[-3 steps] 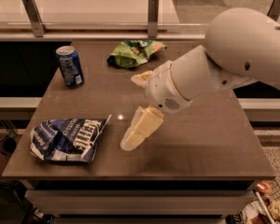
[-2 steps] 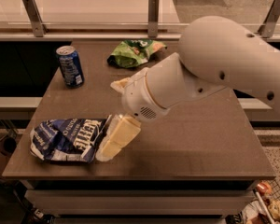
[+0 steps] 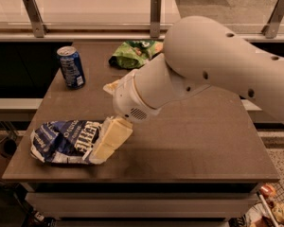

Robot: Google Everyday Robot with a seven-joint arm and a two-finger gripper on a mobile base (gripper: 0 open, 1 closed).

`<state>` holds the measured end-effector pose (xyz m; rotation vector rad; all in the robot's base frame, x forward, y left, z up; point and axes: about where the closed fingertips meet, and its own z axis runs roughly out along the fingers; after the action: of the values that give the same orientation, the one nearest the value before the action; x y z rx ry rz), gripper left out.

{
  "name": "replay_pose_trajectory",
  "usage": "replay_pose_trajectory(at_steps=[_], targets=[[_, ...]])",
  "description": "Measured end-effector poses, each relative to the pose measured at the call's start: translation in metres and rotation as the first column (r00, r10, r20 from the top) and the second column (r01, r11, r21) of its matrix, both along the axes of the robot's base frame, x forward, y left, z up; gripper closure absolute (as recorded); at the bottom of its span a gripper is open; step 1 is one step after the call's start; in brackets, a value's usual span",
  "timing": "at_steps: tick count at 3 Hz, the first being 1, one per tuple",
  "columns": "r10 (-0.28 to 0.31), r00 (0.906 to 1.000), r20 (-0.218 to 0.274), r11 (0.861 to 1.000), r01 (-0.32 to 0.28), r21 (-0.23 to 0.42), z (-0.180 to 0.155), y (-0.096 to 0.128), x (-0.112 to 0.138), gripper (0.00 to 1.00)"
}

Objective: Pick blue chip bag

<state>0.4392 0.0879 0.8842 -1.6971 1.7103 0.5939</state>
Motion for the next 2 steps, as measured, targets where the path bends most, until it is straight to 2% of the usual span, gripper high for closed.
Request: replay_pose_trajectory(at_steps=[1,2], targets=[[0.056,0.9982,-0.021,0.998,-0.056,0.001,-0.013,0.031,-0.003,0.00],[0.086,0.9956,-0.037,0.996,-0.087,-0.025,-0.023,0.051,-0.014,0.00]])
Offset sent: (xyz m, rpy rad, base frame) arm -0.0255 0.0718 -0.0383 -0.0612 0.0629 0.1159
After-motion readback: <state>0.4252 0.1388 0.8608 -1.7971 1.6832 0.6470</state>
